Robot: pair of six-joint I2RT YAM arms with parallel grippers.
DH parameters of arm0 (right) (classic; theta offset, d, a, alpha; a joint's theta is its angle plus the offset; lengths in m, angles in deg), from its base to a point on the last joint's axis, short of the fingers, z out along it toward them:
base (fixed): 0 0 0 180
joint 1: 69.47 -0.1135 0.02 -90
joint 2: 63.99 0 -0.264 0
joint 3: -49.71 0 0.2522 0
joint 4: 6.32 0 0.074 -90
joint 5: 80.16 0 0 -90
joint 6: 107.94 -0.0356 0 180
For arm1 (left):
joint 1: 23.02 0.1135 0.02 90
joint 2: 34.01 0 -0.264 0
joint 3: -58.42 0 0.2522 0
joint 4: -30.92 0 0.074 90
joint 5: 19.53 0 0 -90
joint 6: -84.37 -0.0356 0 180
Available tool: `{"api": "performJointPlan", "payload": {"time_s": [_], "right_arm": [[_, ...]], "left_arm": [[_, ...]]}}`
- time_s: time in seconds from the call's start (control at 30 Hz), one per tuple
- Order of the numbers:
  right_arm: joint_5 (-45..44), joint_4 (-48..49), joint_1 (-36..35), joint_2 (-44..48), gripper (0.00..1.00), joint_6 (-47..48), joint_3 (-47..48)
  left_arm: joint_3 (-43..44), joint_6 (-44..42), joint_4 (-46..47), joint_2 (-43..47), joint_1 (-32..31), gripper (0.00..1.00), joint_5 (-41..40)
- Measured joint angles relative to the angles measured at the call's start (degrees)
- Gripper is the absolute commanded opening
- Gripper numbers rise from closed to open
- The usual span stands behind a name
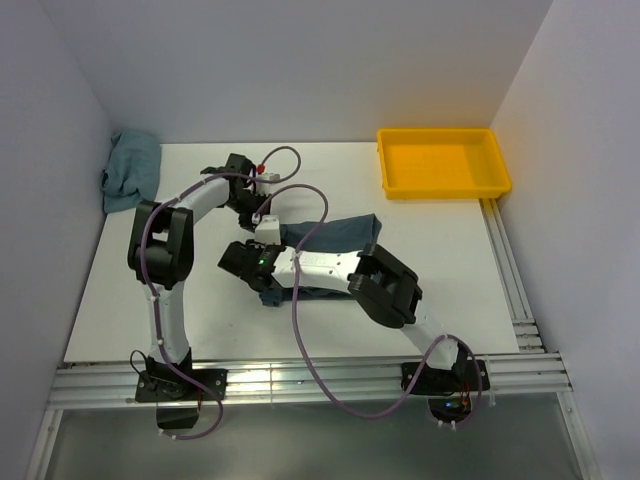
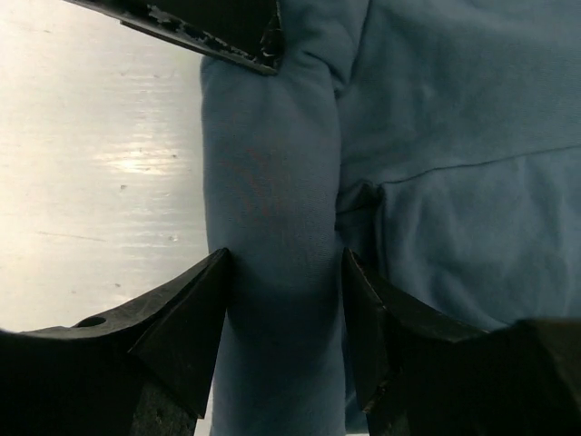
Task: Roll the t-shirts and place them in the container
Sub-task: Roll the tshirt
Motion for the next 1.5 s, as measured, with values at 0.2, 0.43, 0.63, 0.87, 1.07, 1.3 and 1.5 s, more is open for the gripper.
{"api": "performJointPlan", "payload": {"time_s": [0.2,0.43,0.63,0.87,1.07,1.3,1.5], "right_arm": [[-2.43,-3.48,-0.52,-0.24,0.59,-0.28,2.32],[-4.07,-4.5,-1.66,-0.33,0.59,0.52,3.65],[-4.15,-4.94,-1.79,-2.58,0.59,1.18,8.41],[-4.92,-7.54,-1.75,-6.62,0.59,0.04,9.86],[-5.73,-10.58,-1.75,-6.84,0.56,-2.45,9.97],[-5.9,-9.86,-1.75,-6.6,0.47,-4.48,7.19],[-3.39,1.6,-1.14,-0.37,0.43,-3.56,-3.85]], "left_arm": [[0.11,0.0,-0.11,0.0,-0.17,0.0,-0.39],[0.33,-0.02,-0.37,0.0,-0.22,0.0,-0.61],[0.68,-0.02,-0.94,-0.02,-0.33,0.0,-0.66],[0.96,-0.04,-1.31,-0.02,-0.44,0.0,-0.63],[1.51,-0.07,-1.88,-0.07,-0.55,0.13,-0.59],[2.95,-0.63,-3.17,-0.15,-0.68,0.47,-0.55],[8.66,-1.55,-5.27,-0.17,0.0,0.74,1.07]]}}
